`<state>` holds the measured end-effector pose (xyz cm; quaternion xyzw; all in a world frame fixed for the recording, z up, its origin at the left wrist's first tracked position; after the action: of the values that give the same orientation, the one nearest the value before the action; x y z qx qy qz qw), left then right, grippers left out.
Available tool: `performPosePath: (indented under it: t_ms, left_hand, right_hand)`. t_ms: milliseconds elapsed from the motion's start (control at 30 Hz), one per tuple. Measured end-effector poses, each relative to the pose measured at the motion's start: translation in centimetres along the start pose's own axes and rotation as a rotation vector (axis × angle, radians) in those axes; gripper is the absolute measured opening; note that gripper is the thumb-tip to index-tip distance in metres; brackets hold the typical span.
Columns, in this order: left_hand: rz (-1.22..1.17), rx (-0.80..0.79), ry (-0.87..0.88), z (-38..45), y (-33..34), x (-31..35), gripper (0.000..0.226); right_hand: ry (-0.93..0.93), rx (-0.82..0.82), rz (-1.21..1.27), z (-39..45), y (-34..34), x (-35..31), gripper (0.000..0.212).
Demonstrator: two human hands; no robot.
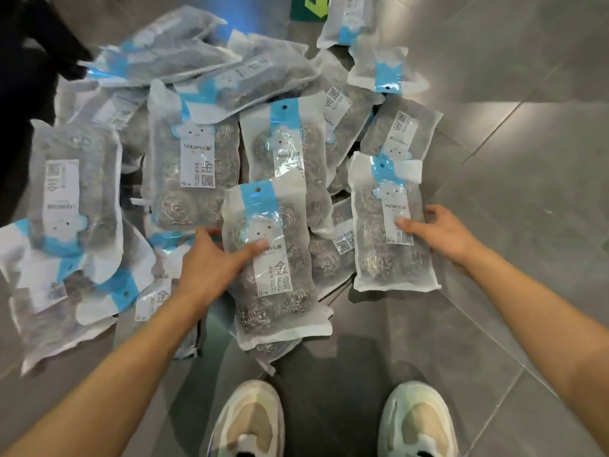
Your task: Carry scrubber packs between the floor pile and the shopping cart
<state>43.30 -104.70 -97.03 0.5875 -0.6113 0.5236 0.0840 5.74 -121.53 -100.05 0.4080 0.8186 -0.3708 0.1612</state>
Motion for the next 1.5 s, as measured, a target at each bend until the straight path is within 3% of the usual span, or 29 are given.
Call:
performPosePath:
  t_ms: [67, 100, 167, 267, 367, 500, 600, 767, 1000, 1167, 1500]
  left_hand:
    - [-0.031, -0.020, -0.026, -0.3, 1.3, -0.3, 0.087]
    - [-0.046, -0.028, -0.032, -0.4, 2.0, -0.3, 0.088]
    - [-0.084, -0.043, -0.035, -0.4, 3.1, -0.3, 0.087]
    - [-0.185, -0.085, -0.034, 0.0, 4.2, -0.6, 0.091]
    - [-0.246, -0.137, 0.019, 0.3, 4.7, -0.2, 0.101]
    - [-0.453, -0.138, 0.050, -0.5, 3.9, 2.0, 0.080]
    - [-0.618, -0.156, 0.082, -0.2, 3.0, 5.2, 0.083]
    - [-0.560, -0.134, 0.224, 2.2, 2.1, 10.2, 0.056]
    - [-0.532, -0.144, 0.208, 1.2, -0.5, 14.2, 0.061]
    - [-0.534, -0.175, 0.242, -5.4, -7.3, 24.8, 0.066]
    - [-0.567, -0.207, 0.316, -26.3, -32.3, 54.3, 0.064]
  right_hand:
    - [0.004, -0.049, 0.148, -0.2, 1.0, 0.2, 0.021]
    - [0.005, -0.068, 0.217, -0.3, 1.3, 0.1, 0.017]
    - [0.027, -0.094, 0.314, -0.3, 1.8, 0.1, 0.017]
    - [0.054, -0.142, 0.398, 0.2, 2.5, 0.3, 0.033]
    - [0.066, -0.209, 0.453, 0.0, 3.6, 0.2, 0.030]
    - [0.040, -0.250, 0.485, -0.6, 4.5, -0.1, 0.043]
    - [0.003, -0.218, 0.484, -1.0, 4.2, -0.2, 0.050]
    - [-0.067, -0.177, 0.502, -2.6, 2.6, -1.8, 0.037]
    - [-0.151, -0.109, 0.519, -8.0, -2.7, -7.9, 0.035]
    - [-0.161, -0.087, 0.499, -18.8, -9.4, -15.8, 0.033]
    - [-0.207, -0.136, 0.455, -49.5, -28.6, -39.9, 0.037]
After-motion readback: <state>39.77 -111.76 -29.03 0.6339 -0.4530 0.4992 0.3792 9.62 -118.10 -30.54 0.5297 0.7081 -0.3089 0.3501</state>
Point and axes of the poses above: each hand's wrist, its own z-axis towards the middle knuckle, its own y-axis out of the palm, x = y × z, the point moved 10 cm from there along z, towards the middle knuckle, and after that the axes turned 7 degrees about y, right-handed, at the moved point
